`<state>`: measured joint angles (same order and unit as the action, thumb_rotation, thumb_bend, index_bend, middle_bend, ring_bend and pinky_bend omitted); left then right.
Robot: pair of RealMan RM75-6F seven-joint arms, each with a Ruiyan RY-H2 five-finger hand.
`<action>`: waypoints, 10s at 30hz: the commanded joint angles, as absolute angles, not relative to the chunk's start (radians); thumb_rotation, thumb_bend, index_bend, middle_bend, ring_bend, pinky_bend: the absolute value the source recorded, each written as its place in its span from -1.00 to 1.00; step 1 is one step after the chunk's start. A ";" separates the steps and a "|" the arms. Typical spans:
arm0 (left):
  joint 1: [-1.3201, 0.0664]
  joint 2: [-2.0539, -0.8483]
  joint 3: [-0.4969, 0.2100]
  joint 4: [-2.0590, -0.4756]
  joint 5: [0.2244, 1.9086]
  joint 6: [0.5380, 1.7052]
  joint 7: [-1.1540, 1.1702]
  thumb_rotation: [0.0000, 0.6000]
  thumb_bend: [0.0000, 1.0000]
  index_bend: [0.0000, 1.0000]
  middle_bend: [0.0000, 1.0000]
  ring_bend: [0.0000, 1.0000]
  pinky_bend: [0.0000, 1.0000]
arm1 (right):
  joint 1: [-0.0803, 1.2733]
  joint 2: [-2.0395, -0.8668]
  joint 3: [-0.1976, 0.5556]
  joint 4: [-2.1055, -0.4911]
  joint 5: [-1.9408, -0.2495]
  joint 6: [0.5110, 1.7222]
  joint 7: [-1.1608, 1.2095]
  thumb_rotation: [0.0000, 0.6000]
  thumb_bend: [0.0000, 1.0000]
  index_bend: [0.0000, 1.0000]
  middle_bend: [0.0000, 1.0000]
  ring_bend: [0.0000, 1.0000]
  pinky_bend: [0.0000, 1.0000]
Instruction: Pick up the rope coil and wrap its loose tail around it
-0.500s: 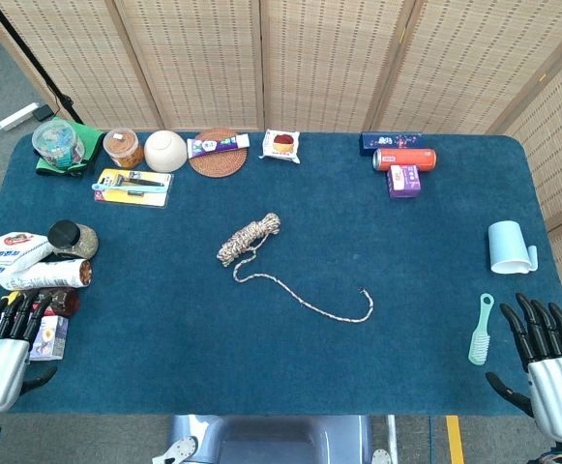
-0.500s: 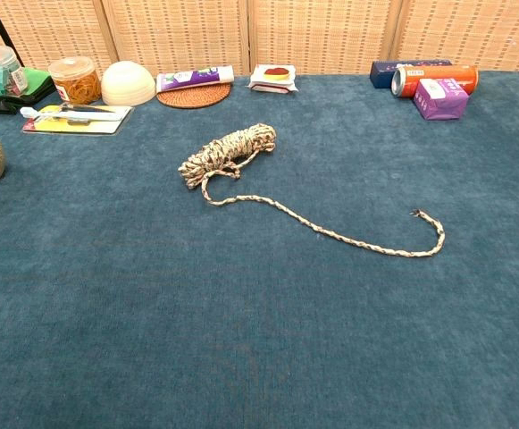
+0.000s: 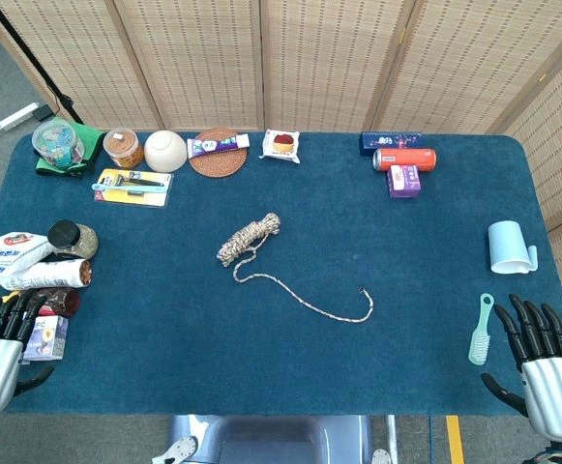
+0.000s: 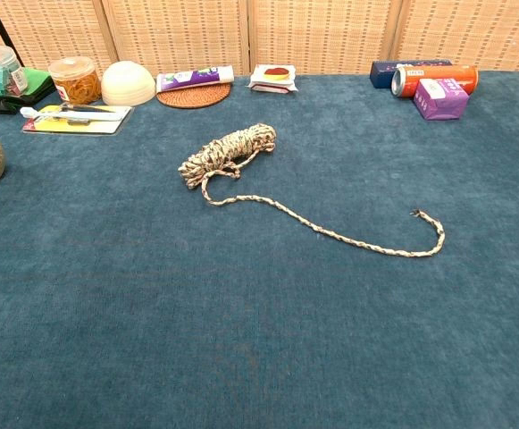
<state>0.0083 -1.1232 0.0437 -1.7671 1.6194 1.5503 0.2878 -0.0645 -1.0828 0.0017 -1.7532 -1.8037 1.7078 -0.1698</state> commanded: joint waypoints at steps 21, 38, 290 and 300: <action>0.010 -1.116 0.034 -1.765 1.629 1.569 0.251 1.00 -0.90 -1.00 -1.00 -1.00 -1.00 | 0.144 -1.171 0.064 -1.659 -1.812 1.469 -0.081 1.00 -0.53 -0.36 -1.00 -1.00 -1.00; -0.020 -1.118 0.000 -1.766 1.555 1.516 0.241 1.00 -0.89 -1.00 -1.00 -1.00 -1.00 | 0.395 -1.312 0.139 -1.663 -1.575 1.062 -0.207 1.00 -0.15 -0.31 -1.00 -1.00 -1.00; -1.078 -1.961 -0.291 -0.744 0.932 0.785 0.354 1.00 -0.10 0.16 -0.09 -0.04 0.22 | 0.521 -1.159 0.221 -1.801 -1.421 1.199 -0.121 1.00 -0.11 0.23 -1.00 -1.00 -1.00; -1.058 -1.956 -0.293 -0.795 0.962 0.796 0.349 1.00 -0.11 0.16 -0.09 -0.04 0.22 | 0.615 -1.084 0.340 -2.054 -1.248 1.134 -0.253 1.00 -0.11 0.25 -1.00 -1.00 -1.00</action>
